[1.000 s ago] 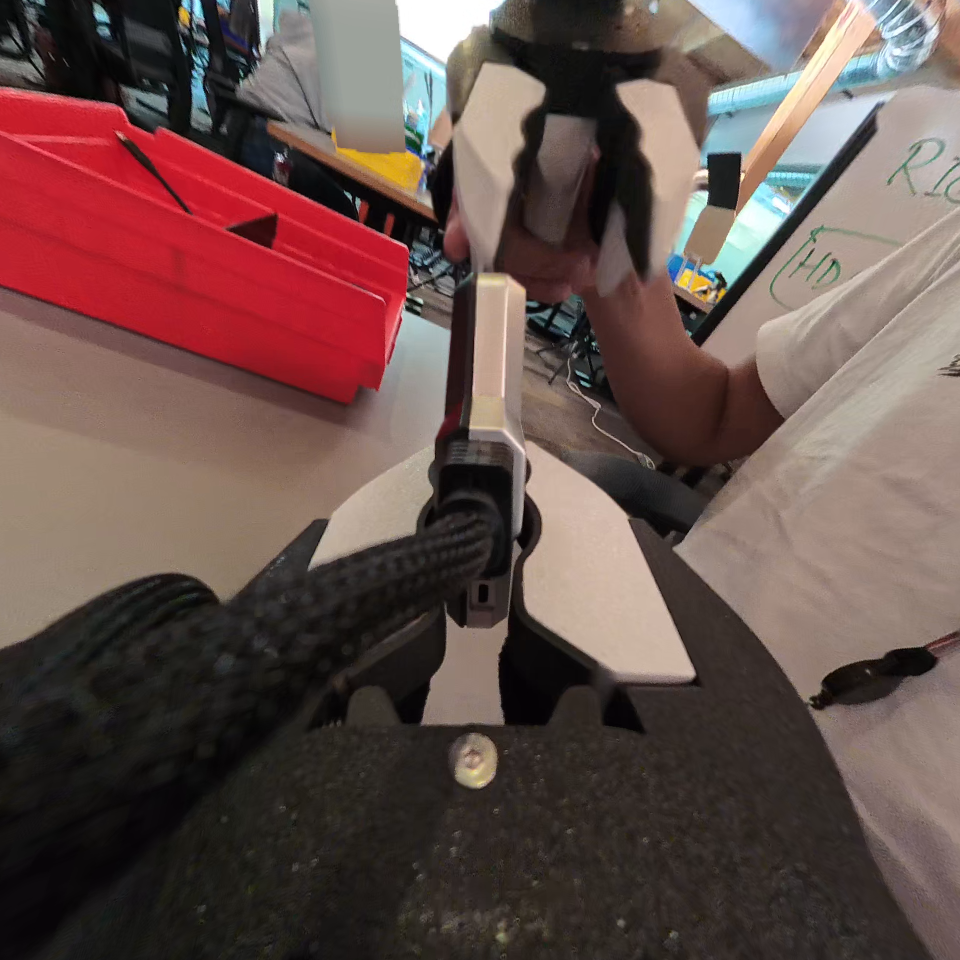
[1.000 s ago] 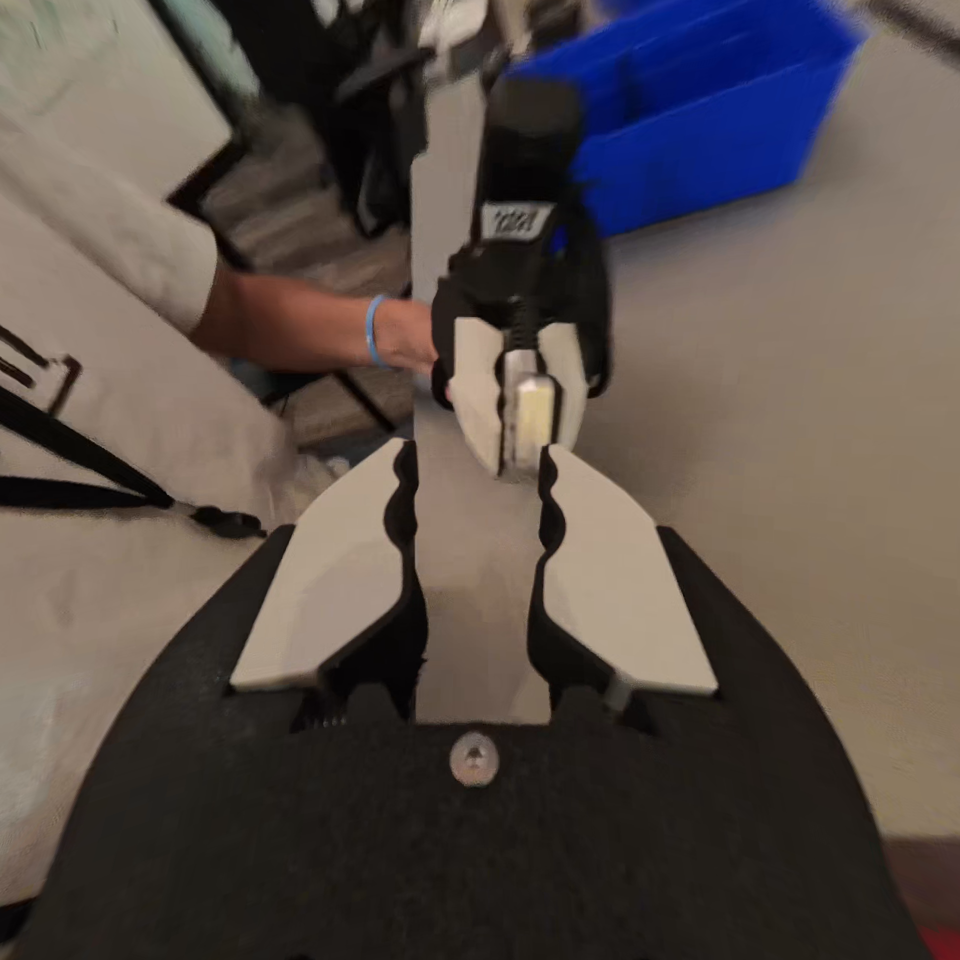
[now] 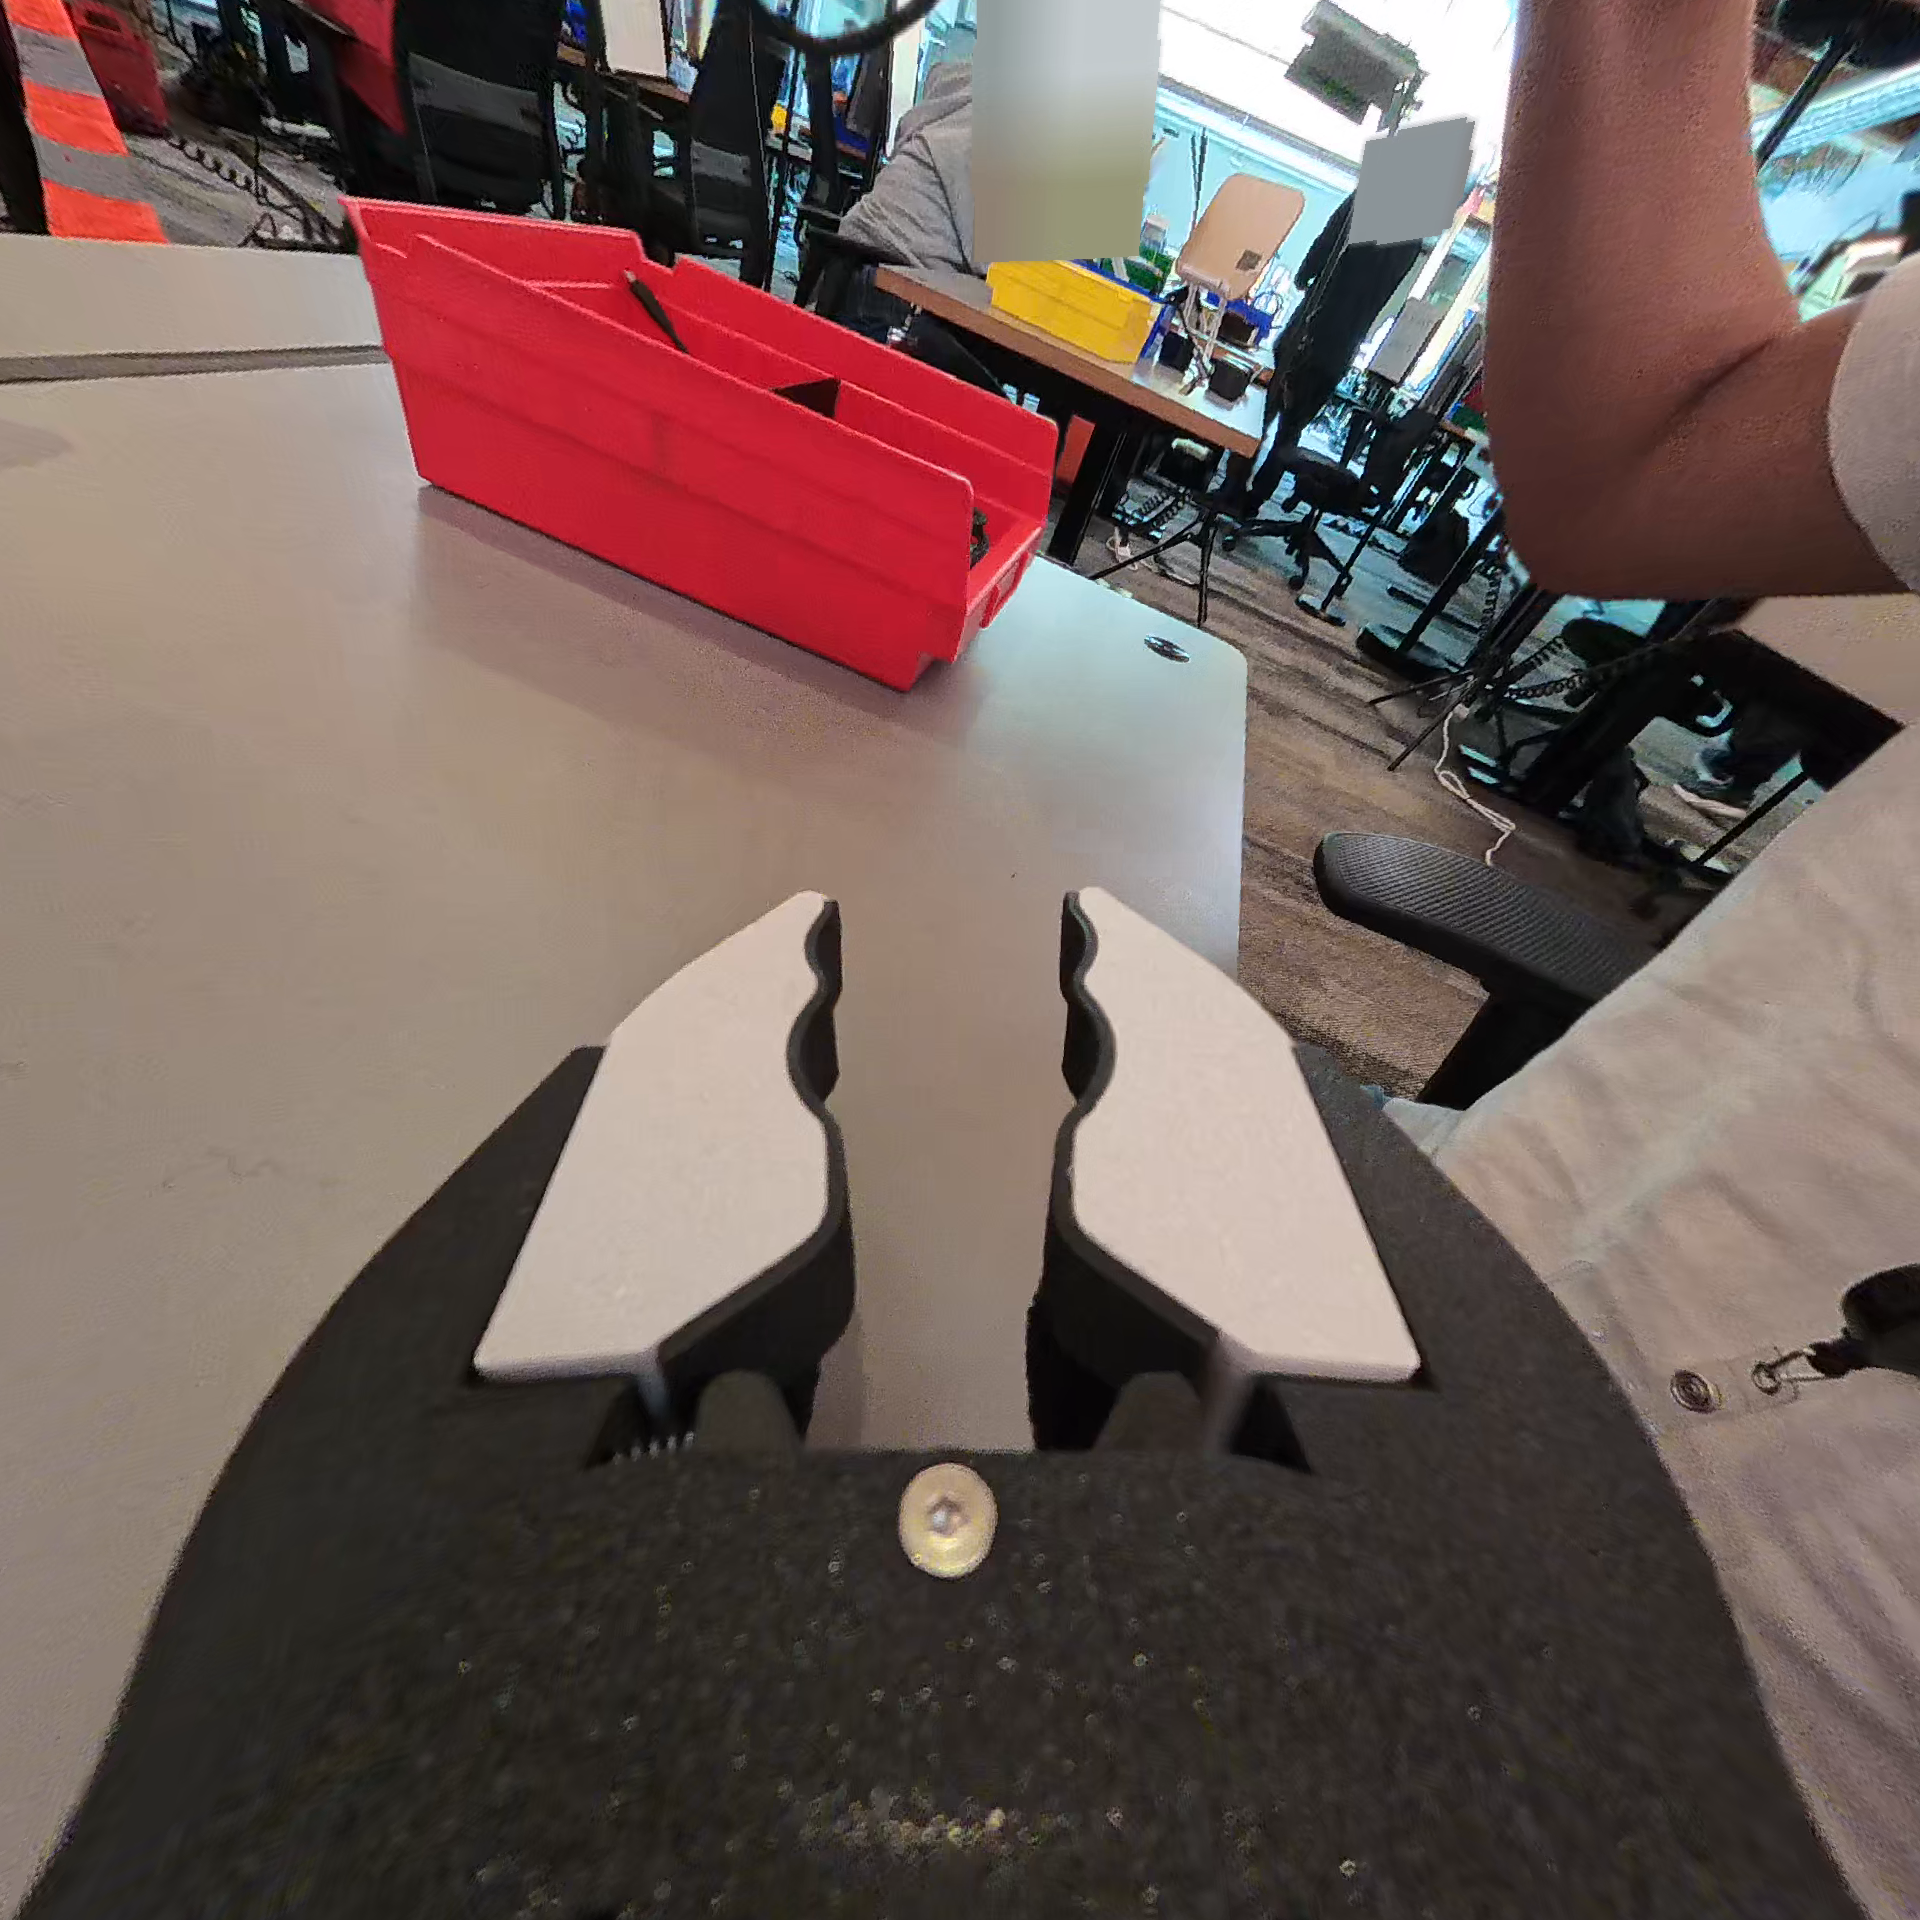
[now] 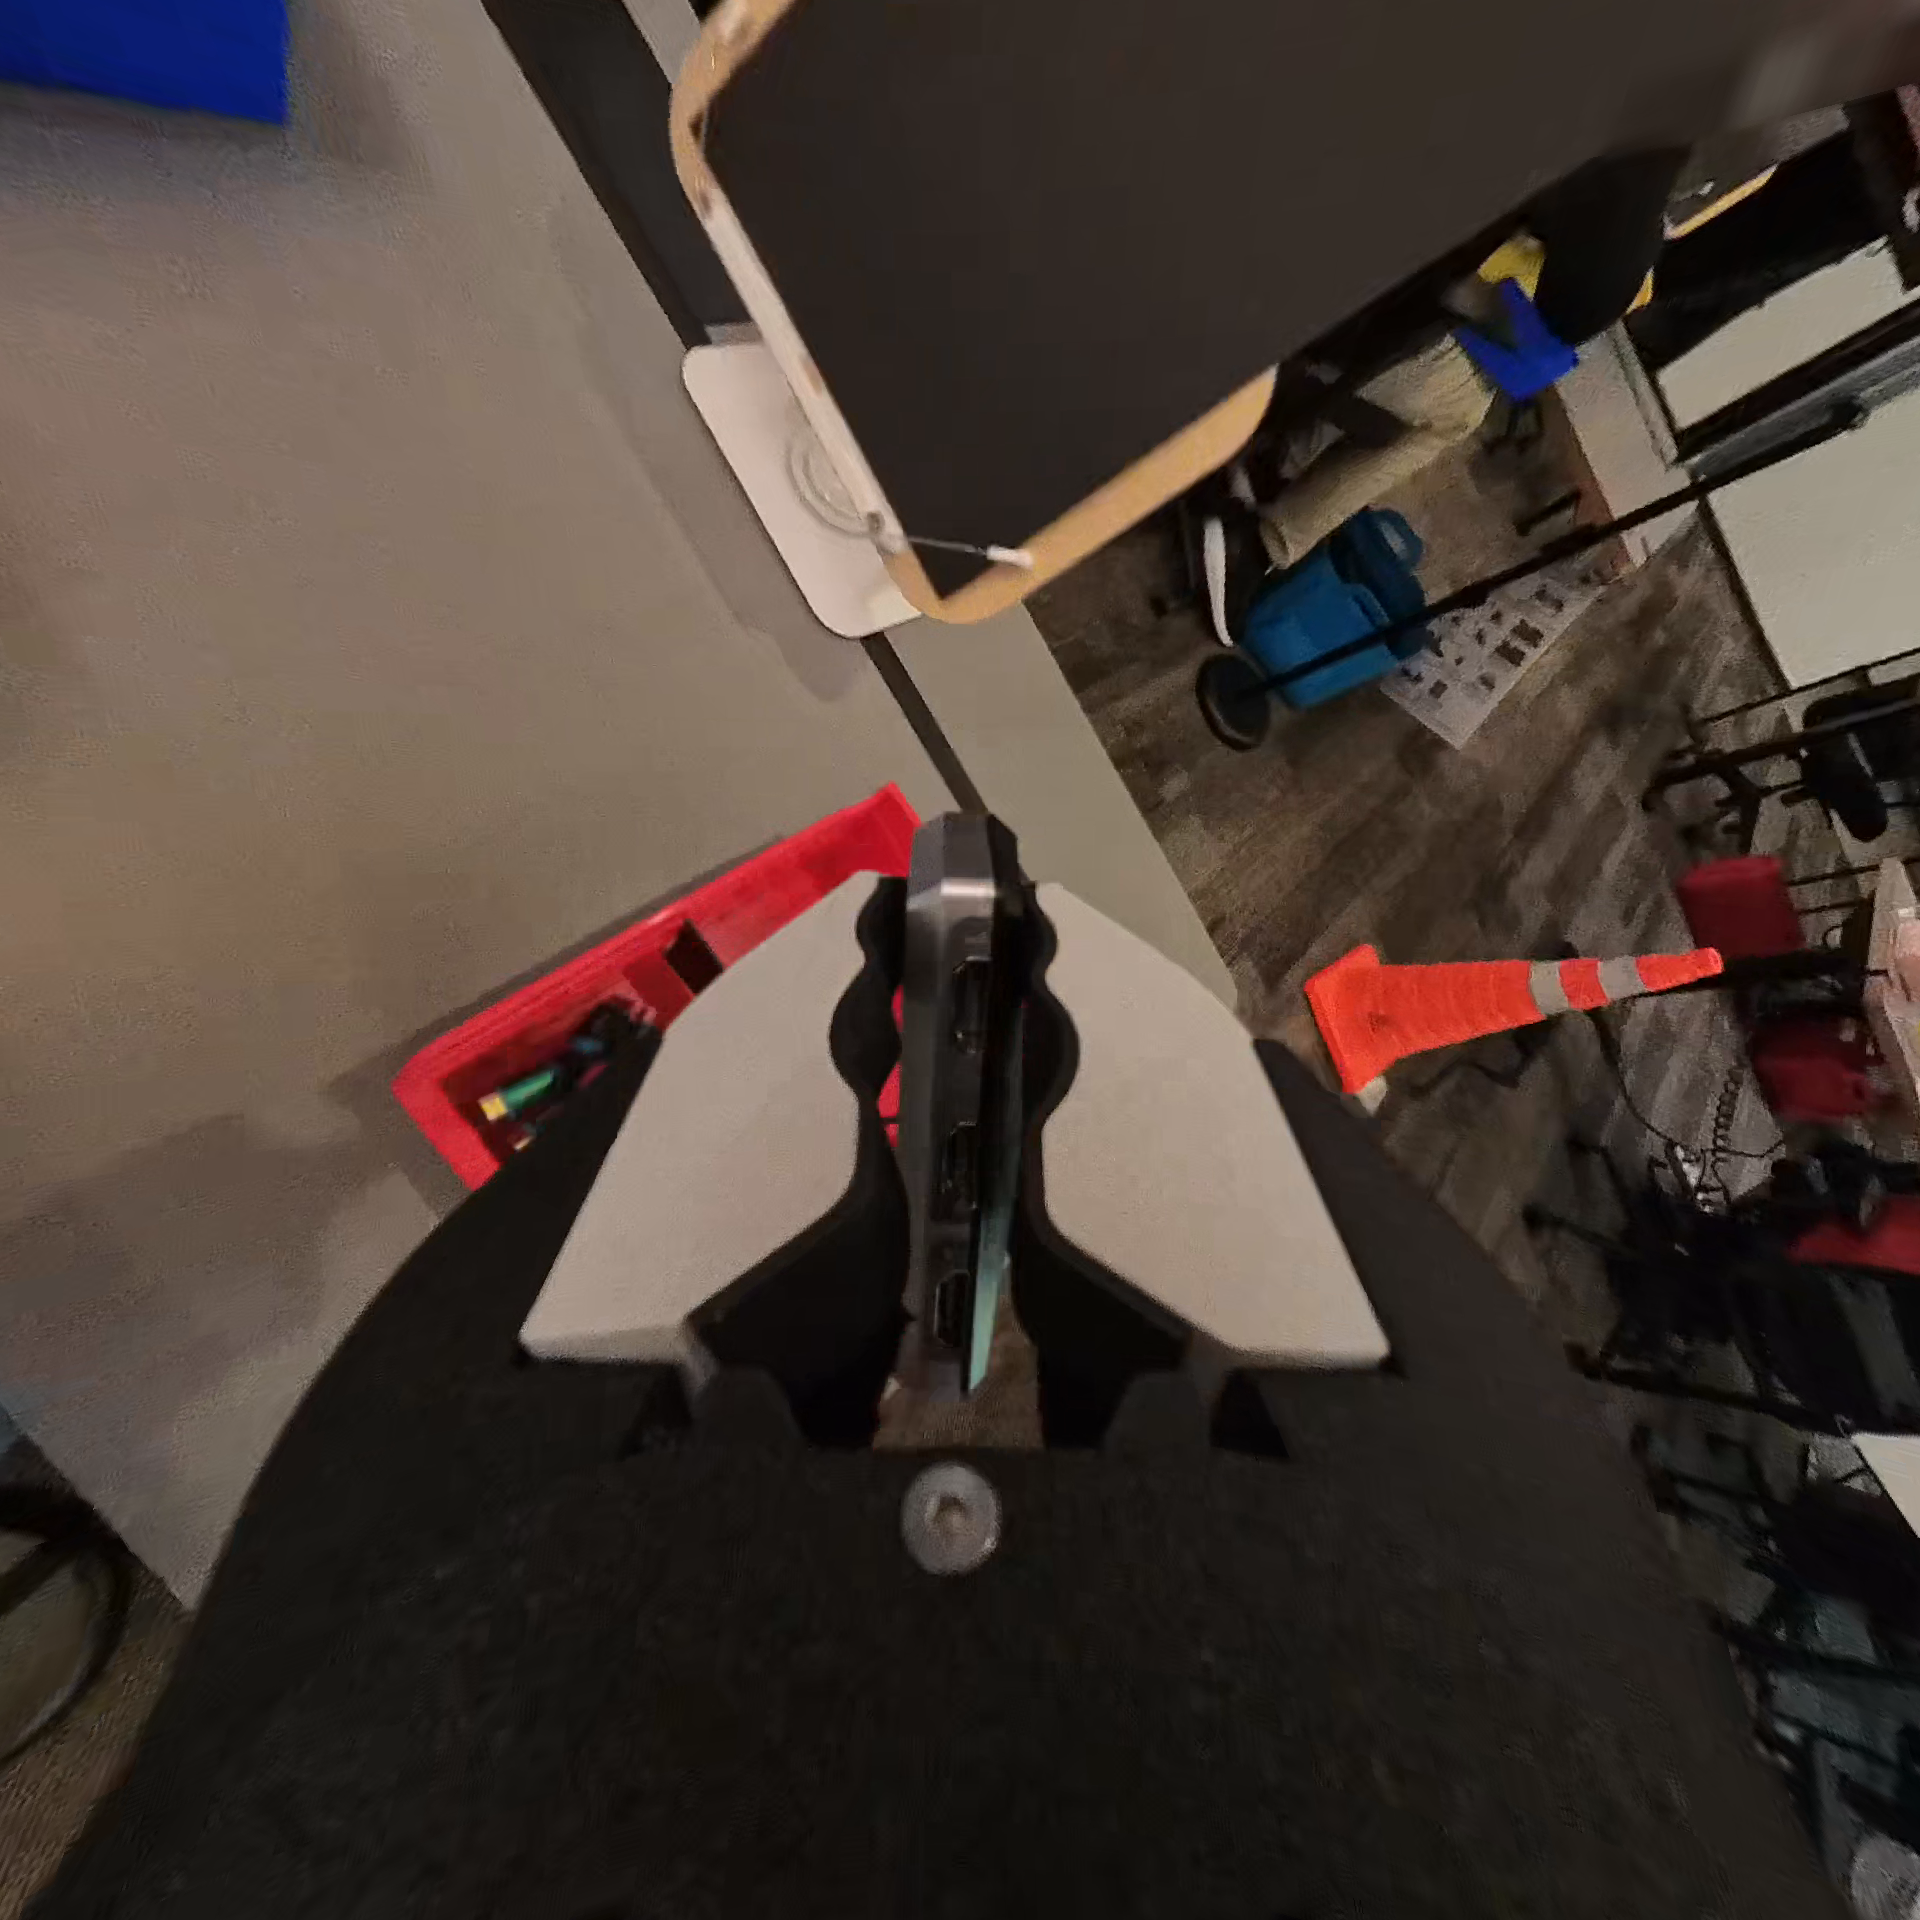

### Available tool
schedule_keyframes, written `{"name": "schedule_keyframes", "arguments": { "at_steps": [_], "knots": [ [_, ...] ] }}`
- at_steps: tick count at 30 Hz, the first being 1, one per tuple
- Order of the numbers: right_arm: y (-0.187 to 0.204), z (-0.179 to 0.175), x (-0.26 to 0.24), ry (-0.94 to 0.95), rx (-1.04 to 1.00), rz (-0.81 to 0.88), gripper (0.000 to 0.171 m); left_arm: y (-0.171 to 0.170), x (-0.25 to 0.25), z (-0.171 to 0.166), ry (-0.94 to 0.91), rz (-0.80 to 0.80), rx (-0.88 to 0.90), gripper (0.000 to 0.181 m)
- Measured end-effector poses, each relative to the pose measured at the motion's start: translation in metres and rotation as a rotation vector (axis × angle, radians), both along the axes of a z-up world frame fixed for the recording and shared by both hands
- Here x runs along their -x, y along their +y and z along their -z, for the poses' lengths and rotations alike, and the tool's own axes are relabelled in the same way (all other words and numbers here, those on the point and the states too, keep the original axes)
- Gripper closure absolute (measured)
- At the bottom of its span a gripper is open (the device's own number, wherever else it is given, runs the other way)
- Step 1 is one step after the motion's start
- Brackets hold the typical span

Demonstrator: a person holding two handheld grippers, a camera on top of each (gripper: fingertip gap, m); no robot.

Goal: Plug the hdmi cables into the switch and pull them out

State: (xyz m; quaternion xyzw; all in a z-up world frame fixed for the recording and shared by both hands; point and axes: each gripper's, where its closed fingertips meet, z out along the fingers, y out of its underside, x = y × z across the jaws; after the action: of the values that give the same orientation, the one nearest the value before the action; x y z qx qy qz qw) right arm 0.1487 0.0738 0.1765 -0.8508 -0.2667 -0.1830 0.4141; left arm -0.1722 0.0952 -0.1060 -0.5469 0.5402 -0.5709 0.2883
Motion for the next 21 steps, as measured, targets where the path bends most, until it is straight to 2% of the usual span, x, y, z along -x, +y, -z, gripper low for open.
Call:
{"name": "schedule_keyframes", "arguments": {
  "at_steps": [6,12,15,18,21],
  "knots": [
    [0.036,0.035,-0.059,0.071,0.102,0.052,0.151,0.002,0.000,0.004,0.008,-0.004,0.000,0.144],
    [0.069,0.063,-0.076,0.226,0.123,0.010,0.151,0.001,0.001,0.006,0.017,0.000,-0.024,0.147],
    [0.080,0.111,-0.065,0.376,0.243,-0.063,0.151,0.004,0.001,0.010,0.031,-0.008,-0.028,0.147],
    [0.095,0.188,-0.085,0.447,0.367,-0.005,0.151,0.004,0.000,0.009,0.022,0.001,0.010,0.148],
    [0.115,0.235,-0.103,0.696,0.411,0.044,0.151,0.008,0.001,0.013,0.032,-0.015,0.007,0.147]
  ]
}}
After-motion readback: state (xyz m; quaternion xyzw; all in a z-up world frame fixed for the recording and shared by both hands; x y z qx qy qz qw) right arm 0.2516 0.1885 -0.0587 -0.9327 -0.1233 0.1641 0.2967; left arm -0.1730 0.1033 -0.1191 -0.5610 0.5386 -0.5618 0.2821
